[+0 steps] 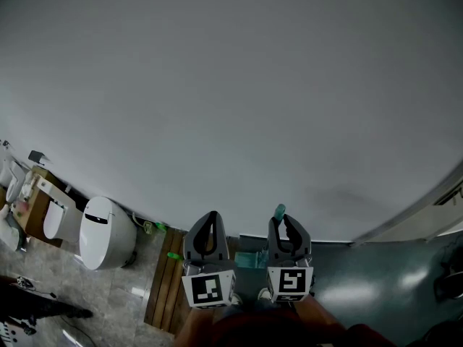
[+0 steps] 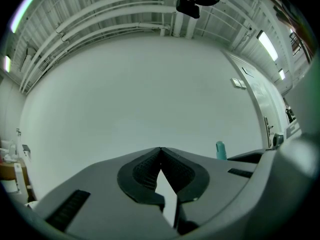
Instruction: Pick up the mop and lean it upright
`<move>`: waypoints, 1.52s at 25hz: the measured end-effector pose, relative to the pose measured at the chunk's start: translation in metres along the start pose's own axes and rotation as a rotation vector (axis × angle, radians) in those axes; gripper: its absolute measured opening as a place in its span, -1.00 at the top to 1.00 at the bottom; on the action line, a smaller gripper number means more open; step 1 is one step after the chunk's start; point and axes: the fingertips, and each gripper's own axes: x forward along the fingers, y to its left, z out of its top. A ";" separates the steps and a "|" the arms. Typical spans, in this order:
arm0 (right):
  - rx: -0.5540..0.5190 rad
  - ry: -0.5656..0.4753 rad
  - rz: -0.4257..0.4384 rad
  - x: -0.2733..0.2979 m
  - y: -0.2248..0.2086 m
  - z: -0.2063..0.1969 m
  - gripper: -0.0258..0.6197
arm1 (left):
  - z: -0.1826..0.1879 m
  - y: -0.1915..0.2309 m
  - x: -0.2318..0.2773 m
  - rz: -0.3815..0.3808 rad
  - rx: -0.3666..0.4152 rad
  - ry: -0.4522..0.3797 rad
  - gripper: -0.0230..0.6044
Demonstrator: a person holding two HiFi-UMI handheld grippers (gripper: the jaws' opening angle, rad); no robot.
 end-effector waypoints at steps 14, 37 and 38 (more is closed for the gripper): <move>0.001 0.151 0.013 -0.002 0.004 -0.064 0.59 | 0.000 -0.004 -0.011 0.010 0.008 -0.001 0.88; -0.008 0.197 0.012 0.014 0.003 -0.080 0.59 | 0.002 0.000 -0.003 0.015 0.006 0.005 0.88; -0.010 0.198 0.012 0.018 0.002 -0.081 0.59 | 0.002 0.000 -0.002 0.016 0.007 0.004 0.88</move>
